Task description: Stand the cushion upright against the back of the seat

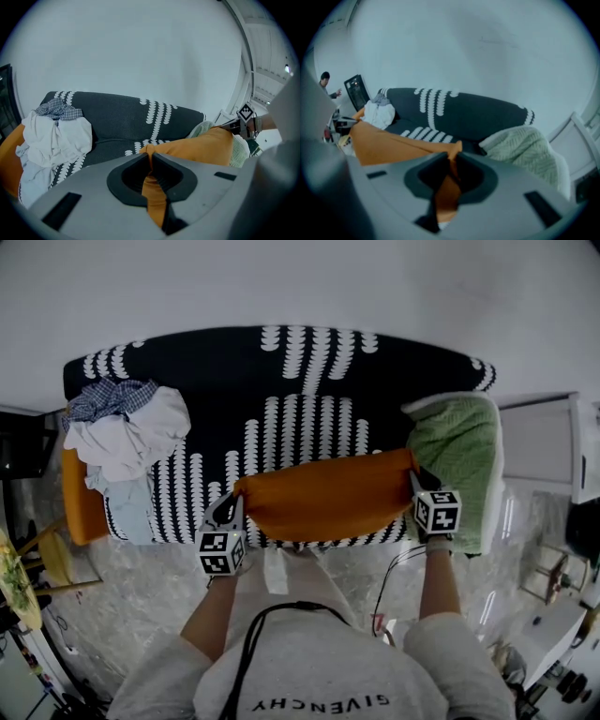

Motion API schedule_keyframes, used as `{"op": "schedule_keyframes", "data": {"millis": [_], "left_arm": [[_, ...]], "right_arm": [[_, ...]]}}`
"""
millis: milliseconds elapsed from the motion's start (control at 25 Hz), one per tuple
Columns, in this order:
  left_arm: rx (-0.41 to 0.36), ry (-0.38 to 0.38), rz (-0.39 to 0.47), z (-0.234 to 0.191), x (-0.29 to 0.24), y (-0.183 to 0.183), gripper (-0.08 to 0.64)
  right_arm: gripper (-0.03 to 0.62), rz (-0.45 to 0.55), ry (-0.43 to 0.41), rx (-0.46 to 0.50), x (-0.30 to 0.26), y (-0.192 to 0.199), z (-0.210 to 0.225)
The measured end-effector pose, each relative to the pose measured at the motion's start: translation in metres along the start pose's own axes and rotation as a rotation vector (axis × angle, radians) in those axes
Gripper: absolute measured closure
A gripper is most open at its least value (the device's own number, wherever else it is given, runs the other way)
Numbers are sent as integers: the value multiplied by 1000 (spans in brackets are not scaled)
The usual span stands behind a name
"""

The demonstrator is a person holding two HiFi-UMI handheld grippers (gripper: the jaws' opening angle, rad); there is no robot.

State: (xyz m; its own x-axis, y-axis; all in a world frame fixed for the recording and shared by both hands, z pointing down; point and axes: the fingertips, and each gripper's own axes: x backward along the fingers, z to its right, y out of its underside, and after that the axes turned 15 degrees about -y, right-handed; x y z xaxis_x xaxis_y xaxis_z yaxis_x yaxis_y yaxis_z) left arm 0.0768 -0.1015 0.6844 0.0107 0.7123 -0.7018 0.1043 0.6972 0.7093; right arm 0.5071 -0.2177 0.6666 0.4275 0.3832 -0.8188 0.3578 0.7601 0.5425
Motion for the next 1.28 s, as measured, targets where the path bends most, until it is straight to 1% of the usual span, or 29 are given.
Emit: {"op": "schedule_keyframes", "data": {"millis": [80,200,320,560,720,1000,1280], "left_arm": [[66,3,6,-3,4,-4,508],[138,15,22,-4,10,-15,508],[167,19,29,-1,11,-21,508],[230,-14,42,-5,8,-36,508],[234,-33,74,-18,0,-55,508],[225,-46,128,-32,-31,-101,508],[217,-54,167,-45,-59,-141,509]], "right_arm": [[534,33,2,-33,3,-2,0],[540,90,-1,-108,9,-3,2],[540,103,-10,-136,12,-2,4],[540,112,-28,-147,10,-9,3],[540,143,-51,-160,3,-21,-2],[540,179,-70,-170,-13,-48,-1],[541,215,-89,-158,-34,-79,1]]}}
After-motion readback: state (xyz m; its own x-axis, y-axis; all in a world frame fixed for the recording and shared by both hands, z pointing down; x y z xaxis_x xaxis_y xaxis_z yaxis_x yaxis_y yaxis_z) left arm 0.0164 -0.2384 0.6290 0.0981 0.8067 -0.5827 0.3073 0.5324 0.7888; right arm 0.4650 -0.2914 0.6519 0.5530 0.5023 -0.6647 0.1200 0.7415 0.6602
